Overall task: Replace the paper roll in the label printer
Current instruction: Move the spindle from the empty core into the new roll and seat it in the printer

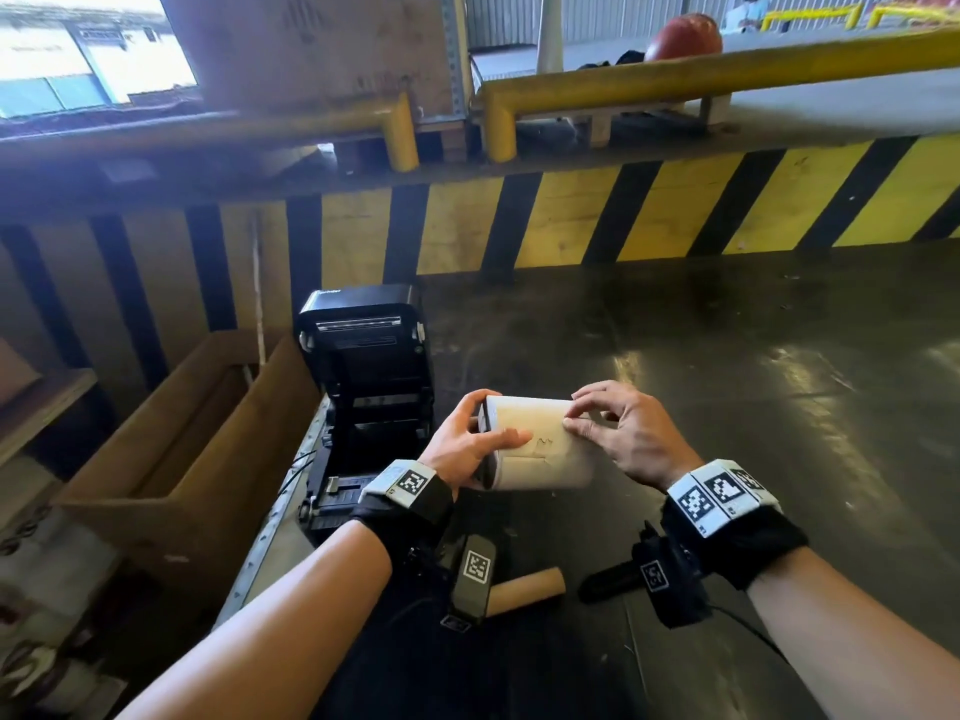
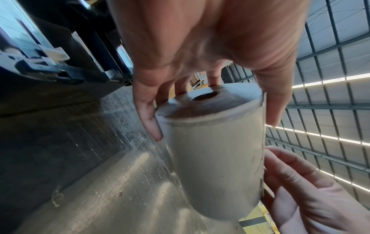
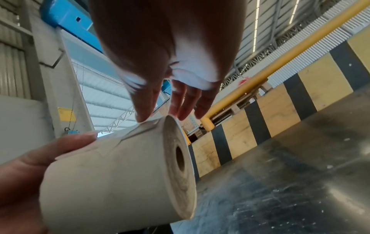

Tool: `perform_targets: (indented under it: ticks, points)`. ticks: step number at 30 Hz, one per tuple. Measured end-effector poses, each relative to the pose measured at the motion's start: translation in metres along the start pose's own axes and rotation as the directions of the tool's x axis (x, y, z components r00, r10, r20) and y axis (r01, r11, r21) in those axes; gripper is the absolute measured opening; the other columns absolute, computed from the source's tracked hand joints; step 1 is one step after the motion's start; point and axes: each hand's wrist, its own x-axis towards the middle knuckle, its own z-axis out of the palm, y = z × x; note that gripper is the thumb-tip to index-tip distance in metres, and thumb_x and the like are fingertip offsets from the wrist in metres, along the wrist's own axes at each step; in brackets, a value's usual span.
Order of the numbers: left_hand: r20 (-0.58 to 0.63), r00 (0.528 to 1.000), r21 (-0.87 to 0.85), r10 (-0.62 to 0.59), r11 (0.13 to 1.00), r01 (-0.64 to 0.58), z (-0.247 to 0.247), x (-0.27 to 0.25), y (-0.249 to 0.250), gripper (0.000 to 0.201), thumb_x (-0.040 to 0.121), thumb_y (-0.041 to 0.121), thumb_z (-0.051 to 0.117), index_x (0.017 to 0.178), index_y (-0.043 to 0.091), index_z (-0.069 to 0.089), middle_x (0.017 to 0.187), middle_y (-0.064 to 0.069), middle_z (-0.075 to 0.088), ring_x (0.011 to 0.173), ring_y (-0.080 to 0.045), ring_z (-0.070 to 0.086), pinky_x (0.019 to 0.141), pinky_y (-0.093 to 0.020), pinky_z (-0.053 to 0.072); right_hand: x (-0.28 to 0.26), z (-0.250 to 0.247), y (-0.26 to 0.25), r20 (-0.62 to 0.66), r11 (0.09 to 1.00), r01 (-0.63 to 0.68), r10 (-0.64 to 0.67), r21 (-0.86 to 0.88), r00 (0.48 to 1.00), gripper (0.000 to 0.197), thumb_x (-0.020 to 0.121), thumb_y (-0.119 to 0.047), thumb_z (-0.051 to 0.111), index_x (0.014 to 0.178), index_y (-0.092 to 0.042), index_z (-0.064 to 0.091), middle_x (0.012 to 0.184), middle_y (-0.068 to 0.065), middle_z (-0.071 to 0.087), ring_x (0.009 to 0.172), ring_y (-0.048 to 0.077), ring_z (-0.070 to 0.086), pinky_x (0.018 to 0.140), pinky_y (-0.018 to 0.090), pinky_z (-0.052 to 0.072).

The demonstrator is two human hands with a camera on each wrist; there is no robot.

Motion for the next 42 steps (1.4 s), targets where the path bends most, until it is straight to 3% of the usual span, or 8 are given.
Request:
perform_targets:
  ticks: [8,14,20,23,26,35,38,42]
  points:
    - [-0.018,0.996,0.008,-0.087,0.996,0.088,0.001,0.015,-0.014,0.052,0.071,0.026,0.079,0.114,0.035,0.051,0.124,-0.01,0.056,0.111,-0.034,0.058,0.066,-0.046,0.058,-0.005,0.006,0.02,0.099,0.999,-0.032,0.028,0.043,0.995,0.008,0.086,-0.018,0.061,0.087,-0.011,0.065,0.103,0.002,0.063,0.093,0.012,0.058,0.081,0.022,0.05]
    - [-0.012,0.987,0.102,-0.163,0.981,0.163,0.007,0.036,-0.033,0.055,0.073,0.027,0.077,0.118,0.035,0.047,0.127,-0.007,0.051,0.116,-0.033,0.053,0.076,-0.055,0.057,-0.015,-0.005,0.068,0.008,0.964,-0.235,0.236,0.122,0.972,0.005,0.086,-0.015,0.061,0.084,-0.014,0.065,0.095,0.0,0.065,0.086,0.012,0.06,0.072,0.008,0.043]
    - [-0.025,0.985,0.188,-0.169,0.967,0.171,0.018,0.052,-0.053,0.054,0.072,0.027,0.078,0.116,0.032,0.048,0.125,-0.004,0.052,0.114,-0.028,0.053,0.091,-0.058,0.051,-0.019,-0.008,0.139,0.132,0.81,-0.573,0.586,-0.126,0.8,0.015,0.08,-0.019,0.068,0.089,-0.007,0.073,0.095,0.01,0.071,0.091,0.022,0.063,0.07,0.021,0.04]
    - [-0.014,0.984,0.227,-0.179,0.958,0.177,0.024,0.059,-0.059,0.058,0.071,0.026,0.079,0.118,0.032,0.046,0.127,-0.004,0.051,0.117,-0.028,0.051,0.095,-0.059,0.048,-0.019,0.001,0.164,0.181,0.749,-0.615,0.659,-0.244,0.73,0.015,0.081,-0.019,0.068,0.089,-0.009,0.074,0.101,0.009,0.073,0.083,0.015,0.058,0.057,0.01,0.037]
    - [-0.019,0.983,0.257,-0.185,0.949,0.183,0.027,0.065,-0.066,0.059,0.071,0.021,0.079,0.119,0.028,0.046,0.128,-0.005,0.051,0.117,-0.026,0.05,0.099,-0.056,0.046,-0.015,0.008,0.173,0.178,0.701,-0.613,0.699,-0.364,0.693,0.014,0.08,-0.021,0.066,0.088,-0.014,0.075,0.102,0.005,0.073,0.087,0.016,0.061,0.063,0.019,0.038]
    - [0.013,0.984,0.352,-0.18,0.922,0.164,0.028,0.068,-0.069,0.067,0.075,0.022,0.077,0.13,0.03,0.04,0.125,0.0,0.047,0.115,-0.021,0.047,0.093,-0.043,0.048,-0.024,0.014,0.187,0.105,0.634,-0.532,0.692,-0.562,0.714,0.018,0.079,-0.035,0.062,0.096,-0.03,0.064,0.098,-0.001,0.053,0.108,0.025,0.055,0.094,0.043,0.033]
    - [0.04,0.981,0.369,-0.189,0.915,0.161,0.028,0.067,-0.066,0.071,0.077,0.02,0.075,0.135,0.029,0.034,0.125,0.0,0.044,0.113,-0.019,0.044,0.1,-0.046,0.045,-0.032,0.011,0.182,0.072,0.666,-0.544,0.663,-0.511,0.745,0.031,0.081,-0.038,0.061,0.107,-0.022,0.059,0.108,0.004,0.057,0.107,0.026,0.055,0.092,0.039,0.037]
    - [0.097,0.978,0.422,-0.187,0.897,0.13,0.027,0.065,-0.065,0.07,0.077,0.017,0.075,0.133,0.029,0.034,0.124,-0.001,0.042,0.111,-0.02,0.042,0.099,-0.046,0.045,-0.052,0.001,0.169,0.098,0.733,-0.564,0.638,-0.381,0.764,0.027,0.081,-0.041,0.062,0.094,-0.018,0.066,0.098,0.004,0.068,0.098,0.024,0.062,0.082,0.031,0.045]
